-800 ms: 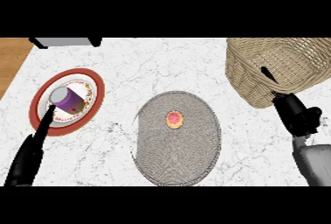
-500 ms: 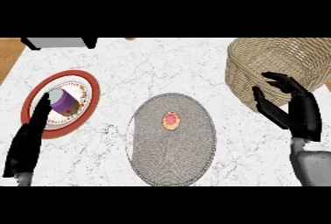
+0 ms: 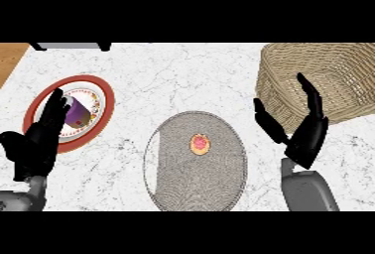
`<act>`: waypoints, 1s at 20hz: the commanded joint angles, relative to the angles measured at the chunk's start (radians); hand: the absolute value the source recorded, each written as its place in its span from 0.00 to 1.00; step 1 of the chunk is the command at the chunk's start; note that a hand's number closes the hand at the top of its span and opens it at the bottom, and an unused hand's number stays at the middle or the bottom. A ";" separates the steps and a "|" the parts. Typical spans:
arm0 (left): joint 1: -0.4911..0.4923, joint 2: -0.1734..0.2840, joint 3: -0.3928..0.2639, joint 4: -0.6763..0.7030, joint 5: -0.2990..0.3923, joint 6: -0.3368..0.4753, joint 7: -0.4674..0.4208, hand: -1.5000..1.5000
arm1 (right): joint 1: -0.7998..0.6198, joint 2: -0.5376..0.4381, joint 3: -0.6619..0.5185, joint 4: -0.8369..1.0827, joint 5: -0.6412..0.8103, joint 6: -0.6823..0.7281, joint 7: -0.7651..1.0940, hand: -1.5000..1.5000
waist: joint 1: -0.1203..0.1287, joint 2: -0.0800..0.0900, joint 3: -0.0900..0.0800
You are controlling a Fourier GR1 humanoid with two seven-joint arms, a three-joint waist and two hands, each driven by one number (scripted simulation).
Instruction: Pick the cupcake from the placemat and place it in the basket
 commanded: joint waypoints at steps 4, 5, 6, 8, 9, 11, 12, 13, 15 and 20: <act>-0.017 0.006 0.019 0.019 0.020 -0.012 0.025 0.50 | 0.052 0.068 -0.052 0.121 0.296 -0.078 0.274 0.00 | -0.019 0.019 0.015; -0.015 -0.003 0.016 0.026 0.017 -0.006 0.020 0.50 | 0.066 0.068 -0.023 0.124 0.296 -0.020 0.315 0.00 | -0.018 0.019 0.013; -0.027 0.001 0.026 0.018 0.029 -0.012 0.027 0.50 | 0.066 0.068 -0.027 0.126 0.309 0.038 0.349 0.00 | -0.023 0.018 0.011; -0.018 0.015 0.033 0.014 0.027 -0.017 0.020 0.50 | 0.111 0.068 0.002 0.134 0.327 0.143 0.404 0.00 | -0.020 0.016 0.008; -0.025 0.003 0.031 0.021 0.028 -0.010 0.022 0.50 | 0.112 0.069 0.015 0.139 0.333 0.195 0.438 0.00 | -0.020 0.025 0.008; -0.024 0.001 0.020 0.019 0.021 -0.013 0.019 0.50 | 0.149 0.068 0.052 0.123 0.343 0.276 0.505 0.00 | -0.025 0.024 0.010; -0.034 0.007 0.030 0.022 0.025 -0.012 0.029 0.50 | 0.140 0.068 0.062 0.102 0.351 0.322 0.537 0.00 | -0.024 0.023 0.008; -0.034 0.003 0.019 0.015 0.023 -0.015 0.029 0.50 | 0.145 0.068 0.089 0.082 0.361 0.358 0.571 0.00 | -0.019 0.019 0.009; -0.024 0.004 0.020 0.012 0.028 -0.019 0.031 0.50 | 0.149 0.068 0.108 0.038 0.386 0.427 0.654 0.00 | -0.008 0.014 0.012; -0.033 0.002 0.019 0.037 0.026 -0.030 0.025 0.50 | 0.120 0.068 0.193 -0.096 0.430 0.585 0.893 0.00 | -0.004 0.014 0.016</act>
